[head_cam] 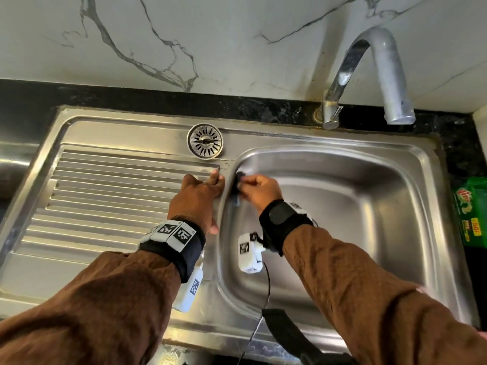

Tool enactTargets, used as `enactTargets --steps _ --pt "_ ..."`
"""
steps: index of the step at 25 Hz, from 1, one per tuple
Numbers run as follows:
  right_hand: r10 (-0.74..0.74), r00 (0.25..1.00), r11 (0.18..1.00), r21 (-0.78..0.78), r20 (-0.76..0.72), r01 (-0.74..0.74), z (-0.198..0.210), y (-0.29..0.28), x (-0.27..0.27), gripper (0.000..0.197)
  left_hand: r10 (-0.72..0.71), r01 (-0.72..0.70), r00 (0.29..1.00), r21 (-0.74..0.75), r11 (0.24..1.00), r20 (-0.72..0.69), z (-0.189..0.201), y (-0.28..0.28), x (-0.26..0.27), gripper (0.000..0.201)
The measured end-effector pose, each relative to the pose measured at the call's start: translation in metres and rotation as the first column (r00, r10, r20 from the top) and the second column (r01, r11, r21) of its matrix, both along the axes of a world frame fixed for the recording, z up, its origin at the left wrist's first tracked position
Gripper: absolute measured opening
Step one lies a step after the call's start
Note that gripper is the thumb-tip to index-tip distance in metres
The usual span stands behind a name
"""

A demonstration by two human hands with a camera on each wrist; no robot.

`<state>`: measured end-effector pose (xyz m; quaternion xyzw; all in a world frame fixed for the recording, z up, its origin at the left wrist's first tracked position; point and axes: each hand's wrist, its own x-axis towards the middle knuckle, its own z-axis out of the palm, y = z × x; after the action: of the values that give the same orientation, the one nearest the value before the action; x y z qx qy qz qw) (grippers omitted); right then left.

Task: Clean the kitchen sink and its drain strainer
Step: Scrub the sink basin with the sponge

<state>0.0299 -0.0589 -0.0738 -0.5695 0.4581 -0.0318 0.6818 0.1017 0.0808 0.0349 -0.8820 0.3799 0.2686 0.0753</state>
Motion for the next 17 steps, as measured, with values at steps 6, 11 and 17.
enactTargets --steps 6,11,17 --pt "0.117 0.991 0.953 0.289 -0.071 -0.092 -0.016 0.045 -0.03 0.028 -0.011 0.011 1.0 -0.008 1.0 0.018 0.0 -0.001 -0.001 0.12" --pt "-0.075 0.994 0.976 0.209 0.077 0.057 -0.011 0.026 -0.002 0.055 0.011 -0.011 1.0 -0.001 1.0 -0.001 -0.003 -0.001 0.0 0.125" --pt "0.166 0.986 0.985 0.036 0.025 -0.166 -0.02 0.04 -0.016 0.047 0.026 -0.026 1.0 -0.022 0.999 -0.004 -0.001 -0.002 -0.002 0.124"
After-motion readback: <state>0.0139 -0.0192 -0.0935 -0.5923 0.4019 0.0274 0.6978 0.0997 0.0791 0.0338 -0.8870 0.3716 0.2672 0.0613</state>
